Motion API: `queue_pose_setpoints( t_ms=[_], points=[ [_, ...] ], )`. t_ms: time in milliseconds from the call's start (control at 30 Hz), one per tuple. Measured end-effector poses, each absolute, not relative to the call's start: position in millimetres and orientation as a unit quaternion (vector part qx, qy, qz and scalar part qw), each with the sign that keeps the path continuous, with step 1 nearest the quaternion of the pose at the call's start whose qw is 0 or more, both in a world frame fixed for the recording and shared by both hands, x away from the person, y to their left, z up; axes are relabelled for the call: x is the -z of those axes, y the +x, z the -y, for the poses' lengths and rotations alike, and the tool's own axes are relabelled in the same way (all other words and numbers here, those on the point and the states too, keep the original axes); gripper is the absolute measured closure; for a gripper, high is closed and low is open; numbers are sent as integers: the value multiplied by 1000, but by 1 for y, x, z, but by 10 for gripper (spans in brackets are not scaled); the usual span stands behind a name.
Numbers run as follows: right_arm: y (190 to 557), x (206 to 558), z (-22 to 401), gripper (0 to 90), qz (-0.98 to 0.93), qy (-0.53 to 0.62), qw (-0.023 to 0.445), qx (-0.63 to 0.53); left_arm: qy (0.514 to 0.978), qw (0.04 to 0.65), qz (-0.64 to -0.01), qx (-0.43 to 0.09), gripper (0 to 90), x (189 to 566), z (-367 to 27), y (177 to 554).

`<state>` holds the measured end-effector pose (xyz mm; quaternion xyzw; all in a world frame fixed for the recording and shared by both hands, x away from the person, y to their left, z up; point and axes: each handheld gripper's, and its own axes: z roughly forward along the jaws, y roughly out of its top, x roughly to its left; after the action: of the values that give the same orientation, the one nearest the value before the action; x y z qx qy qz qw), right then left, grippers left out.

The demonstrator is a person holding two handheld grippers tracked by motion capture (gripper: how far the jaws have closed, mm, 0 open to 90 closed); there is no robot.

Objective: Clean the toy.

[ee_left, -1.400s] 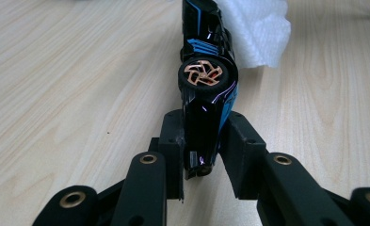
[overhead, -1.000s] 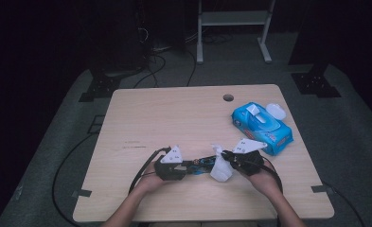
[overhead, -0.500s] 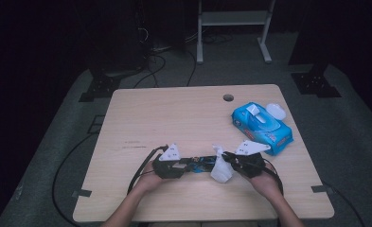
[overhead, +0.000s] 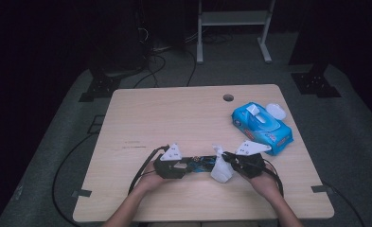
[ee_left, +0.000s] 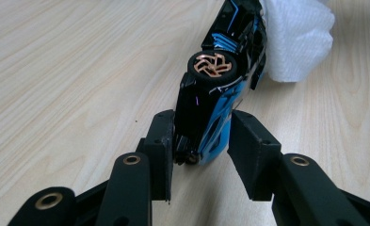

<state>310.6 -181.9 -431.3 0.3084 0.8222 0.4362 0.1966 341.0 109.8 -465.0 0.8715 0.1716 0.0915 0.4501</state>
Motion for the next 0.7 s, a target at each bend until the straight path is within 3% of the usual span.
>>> queue_pose_setpoints(
  t_ms=[567, 700],
  points=[
    [314, 424, 193, 838, -830, 320, 191, -415, 875, 449, -160, -86, 657, 465, -109, 341],
    [316, 420, 179, 839, -833, 304, 190, -421, 874, 451, -157, -89, 661, 465, -107, 340]
  ],
)
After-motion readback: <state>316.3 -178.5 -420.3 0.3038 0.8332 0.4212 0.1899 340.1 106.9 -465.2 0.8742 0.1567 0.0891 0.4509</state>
